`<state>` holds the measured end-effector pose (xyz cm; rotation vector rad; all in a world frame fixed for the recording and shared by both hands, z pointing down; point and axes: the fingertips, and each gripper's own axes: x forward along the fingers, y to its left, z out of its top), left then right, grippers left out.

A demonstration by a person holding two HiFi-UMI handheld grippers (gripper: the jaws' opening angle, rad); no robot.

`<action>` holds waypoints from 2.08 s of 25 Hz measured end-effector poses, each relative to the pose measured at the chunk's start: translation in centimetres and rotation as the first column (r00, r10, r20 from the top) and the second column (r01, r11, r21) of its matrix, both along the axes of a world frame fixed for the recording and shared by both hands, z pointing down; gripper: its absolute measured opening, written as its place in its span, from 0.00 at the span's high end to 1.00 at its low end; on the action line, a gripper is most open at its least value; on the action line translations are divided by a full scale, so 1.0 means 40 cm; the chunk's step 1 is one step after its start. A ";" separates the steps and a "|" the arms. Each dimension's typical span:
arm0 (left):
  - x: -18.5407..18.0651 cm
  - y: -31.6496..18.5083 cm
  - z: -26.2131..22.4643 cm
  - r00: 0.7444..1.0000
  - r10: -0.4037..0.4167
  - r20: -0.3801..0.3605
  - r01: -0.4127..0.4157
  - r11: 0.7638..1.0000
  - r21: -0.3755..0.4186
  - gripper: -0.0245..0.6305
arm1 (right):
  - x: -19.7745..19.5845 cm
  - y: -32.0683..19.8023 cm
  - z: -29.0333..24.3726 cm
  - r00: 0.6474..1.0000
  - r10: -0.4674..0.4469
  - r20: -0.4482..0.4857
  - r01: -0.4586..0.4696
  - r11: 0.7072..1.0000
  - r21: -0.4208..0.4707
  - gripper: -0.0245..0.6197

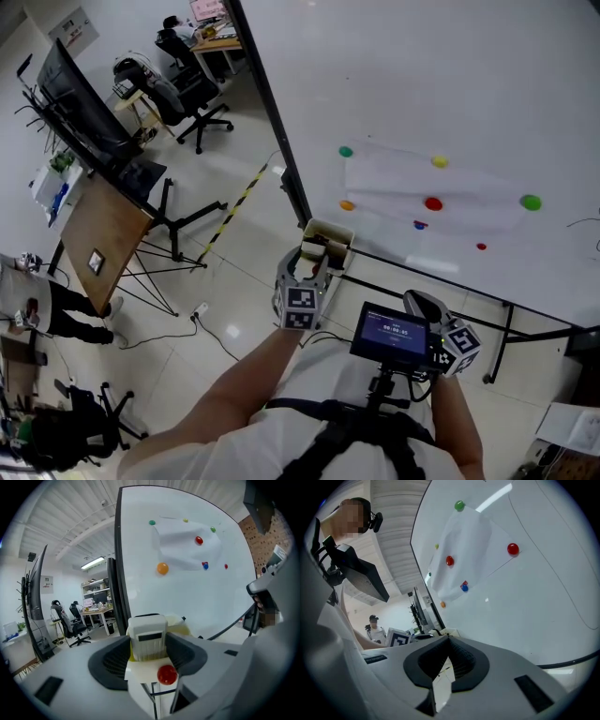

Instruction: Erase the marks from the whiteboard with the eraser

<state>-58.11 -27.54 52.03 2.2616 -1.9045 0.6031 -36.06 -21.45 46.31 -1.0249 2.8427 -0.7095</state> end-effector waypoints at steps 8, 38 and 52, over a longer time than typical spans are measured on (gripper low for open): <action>-0.016 -0.012 0.013 0.989 -0.127 -0.074 0.130 0.991 0.042 0.58 | -0.028 -0.004 0.011 1.000 -0.007 -0.027 0.007 1.000 -0.014 0.93; 0.244 0.143 -0.297 0.825 0.505 -0.252 -0.434 0.853 0.290 0.58 | 0.154 0.173 0.015 0.952 0.306 -0.008 -0.306 0.951 -0.029 0.93; 0.543 0.199 -0.258 0.636 0.741 -0.215 -0.720 0.670 0.182 0.58 | 0.405 0.245 -0.025 0.858 0.513 0.027 -0.514 0.857 0.034 0.93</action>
